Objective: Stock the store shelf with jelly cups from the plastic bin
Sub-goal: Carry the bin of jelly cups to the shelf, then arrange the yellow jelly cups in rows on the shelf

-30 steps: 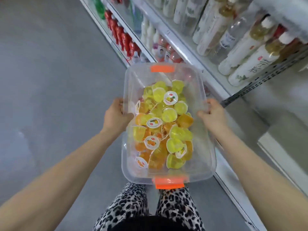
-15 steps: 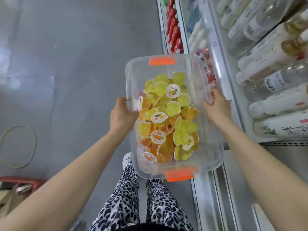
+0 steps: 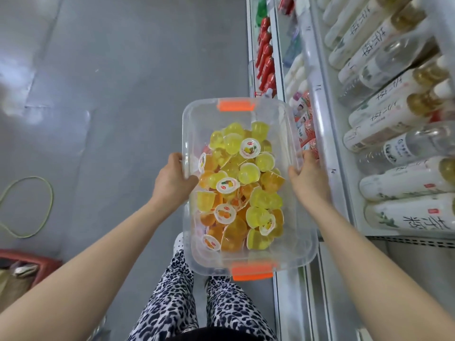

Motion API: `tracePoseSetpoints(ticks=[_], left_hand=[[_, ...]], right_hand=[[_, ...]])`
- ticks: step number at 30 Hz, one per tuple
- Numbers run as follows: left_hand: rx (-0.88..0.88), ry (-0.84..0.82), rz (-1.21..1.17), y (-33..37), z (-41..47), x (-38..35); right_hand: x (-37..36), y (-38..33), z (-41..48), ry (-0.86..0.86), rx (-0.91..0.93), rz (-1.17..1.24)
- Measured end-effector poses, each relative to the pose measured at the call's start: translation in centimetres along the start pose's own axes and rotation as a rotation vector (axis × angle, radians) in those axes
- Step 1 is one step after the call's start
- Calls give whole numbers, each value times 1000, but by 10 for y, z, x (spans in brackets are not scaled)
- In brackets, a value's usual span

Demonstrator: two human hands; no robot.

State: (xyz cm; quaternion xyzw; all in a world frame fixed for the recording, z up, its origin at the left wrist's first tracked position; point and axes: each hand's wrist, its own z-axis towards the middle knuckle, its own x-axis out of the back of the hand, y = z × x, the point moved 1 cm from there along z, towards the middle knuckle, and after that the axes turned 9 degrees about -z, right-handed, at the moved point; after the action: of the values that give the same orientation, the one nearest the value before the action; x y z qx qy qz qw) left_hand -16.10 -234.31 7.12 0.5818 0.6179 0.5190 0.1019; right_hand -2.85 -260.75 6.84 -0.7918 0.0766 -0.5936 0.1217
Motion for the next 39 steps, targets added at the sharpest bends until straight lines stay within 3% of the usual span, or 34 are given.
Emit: tracePoseSetpoints(ticks=[4,7,9,12,16,21,32,39], left_hand=[[-84,19,125,0,-4,3],[-289,121,307,2,-8,4],[-451,190,462,7,-10,1],[-616,175,523,19,-7,-7],[-635,5,564,34,15,-20],[-546,-82,607,48,51,-39],[-486,-335,689,63,115,-82],[-444,-371,649,64,116,-72]], right_hand=[[0,-4,-5,69,71,-162],[0,-8,-7,251,276,-434],[0,-17,-6,333,468,-439],[-8,-36,0,236,613,-331],[-22,-50,31,38,557,-242],[-44,-71,63,-172,448,-258],[-55,-67,61,-73,358,-129],[-41,-63,44,8,298,-90]])
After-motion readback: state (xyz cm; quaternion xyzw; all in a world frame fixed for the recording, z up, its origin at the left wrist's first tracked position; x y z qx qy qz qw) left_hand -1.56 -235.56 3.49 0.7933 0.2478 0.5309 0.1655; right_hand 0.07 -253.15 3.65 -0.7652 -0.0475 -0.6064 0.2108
